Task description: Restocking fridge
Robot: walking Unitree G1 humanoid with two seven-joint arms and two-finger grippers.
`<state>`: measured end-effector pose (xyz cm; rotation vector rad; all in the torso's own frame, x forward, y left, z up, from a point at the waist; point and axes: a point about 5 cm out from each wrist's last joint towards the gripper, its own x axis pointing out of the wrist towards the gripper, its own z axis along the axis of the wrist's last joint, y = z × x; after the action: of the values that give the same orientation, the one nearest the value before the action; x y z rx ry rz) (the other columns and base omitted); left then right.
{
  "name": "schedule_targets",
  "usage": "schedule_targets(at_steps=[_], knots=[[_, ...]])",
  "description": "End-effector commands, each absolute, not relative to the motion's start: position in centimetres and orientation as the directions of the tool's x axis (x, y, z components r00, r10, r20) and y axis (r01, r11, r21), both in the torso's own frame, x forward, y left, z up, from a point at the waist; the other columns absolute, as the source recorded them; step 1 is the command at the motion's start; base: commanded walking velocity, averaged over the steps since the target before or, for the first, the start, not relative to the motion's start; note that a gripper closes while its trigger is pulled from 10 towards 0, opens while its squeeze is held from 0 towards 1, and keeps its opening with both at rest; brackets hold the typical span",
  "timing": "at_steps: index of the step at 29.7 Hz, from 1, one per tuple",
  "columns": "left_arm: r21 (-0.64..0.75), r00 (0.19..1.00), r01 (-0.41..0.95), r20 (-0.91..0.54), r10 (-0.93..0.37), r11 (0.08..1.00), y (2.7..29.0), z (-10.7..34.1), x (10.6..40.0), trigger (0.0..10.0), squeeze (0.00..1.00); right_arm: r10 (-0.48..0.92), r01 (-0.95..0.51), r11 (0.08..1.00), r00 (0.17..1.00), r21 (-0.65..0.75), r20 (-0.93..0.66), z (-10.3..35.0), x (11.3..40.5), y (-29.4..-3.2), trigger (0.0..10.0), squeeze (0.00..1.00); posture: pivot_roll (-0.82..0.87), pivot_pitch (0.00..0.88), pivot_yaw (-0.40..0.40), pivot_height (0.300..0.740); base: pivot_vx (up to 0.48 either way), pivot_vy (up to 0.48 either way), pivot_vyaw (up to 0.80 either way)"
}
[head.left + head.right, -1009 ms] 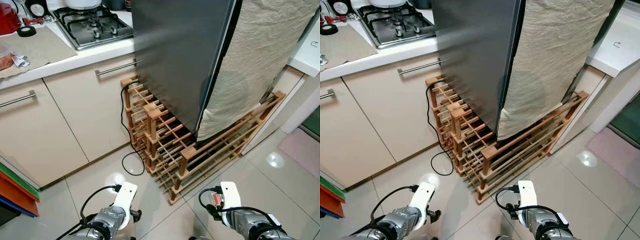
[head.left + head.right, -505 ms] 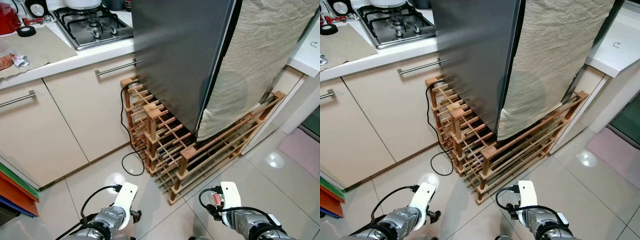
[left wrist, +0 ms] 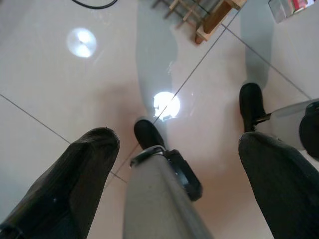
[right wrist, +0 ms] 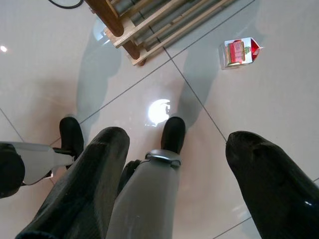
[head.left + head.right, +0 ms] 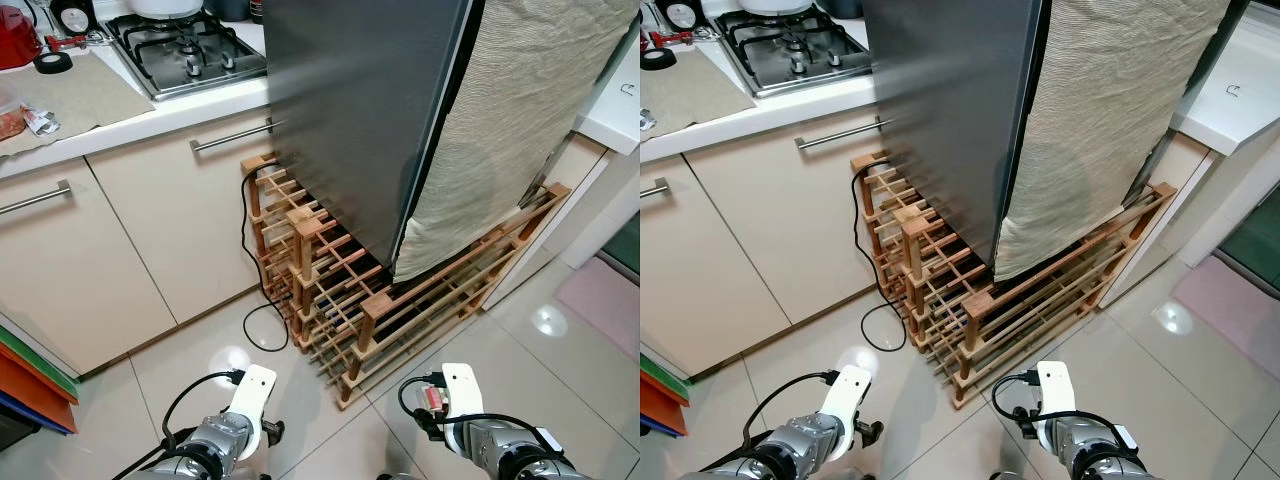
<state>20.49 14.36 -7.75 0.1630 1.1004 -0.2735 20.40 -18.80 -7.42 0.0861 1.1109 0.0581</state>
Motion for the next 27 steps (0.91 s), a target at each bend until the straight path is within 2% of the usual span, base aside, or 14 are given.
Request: schedule_targets(at_steps=[1, 4, 14, 27], knots=[[-0.037, 0.413, 0.256, -0.899, -0.144, 0.966, 14.28, -7.96, 20.09, 10.0, 0.00, 0.082, 0.065, 0.991, 0.421, 0.120, -0.903, -7.66, 19.88, -18.98, 10.0, 0.00, 0.07, 0.006, -0.033, 0.740, 0.000, 0.000, 0.00], [-0.046, 0.410, 0.247, -0.900, -0.148, 0.968, 14.27, -7.98, 20.04, 10.0, 0.00, 0.083, 0.087, 0.988, 0.416, 0.130, -0.906, -7.72, 19.79, -18.92, 10.0, 0.00, 0.07, 0.008, -0.034, 0.740, 0.000, 0.000, 0.00], [-0.058, 0.409, 0.292, -0.895, -0.180, 0.955, 14.08, -7.90, 20.15, 10.0, 0.00, 0.091, 0.020, 0.994, 0.431, 0.111, -0.898, -7.56, 20.07, -19.02, 10.0, 0.00, 0.05, 0.012, -0.035, 0.740, 0.000, 0.000, 0.00], [-0.063, 0.411, 0.261, -0.896, -0.170, 0.963, 14.19, -7.94, 20.08, 10.0, 0.00, 0.092, -0.031, 0.996, 0.422, 0.086, -0.902, -7.50, 20.15, -19.07, 10.0, 0.00, 0.07, 0.030, -0.061, 0.740, 0.000, 0.000, 0.00]])
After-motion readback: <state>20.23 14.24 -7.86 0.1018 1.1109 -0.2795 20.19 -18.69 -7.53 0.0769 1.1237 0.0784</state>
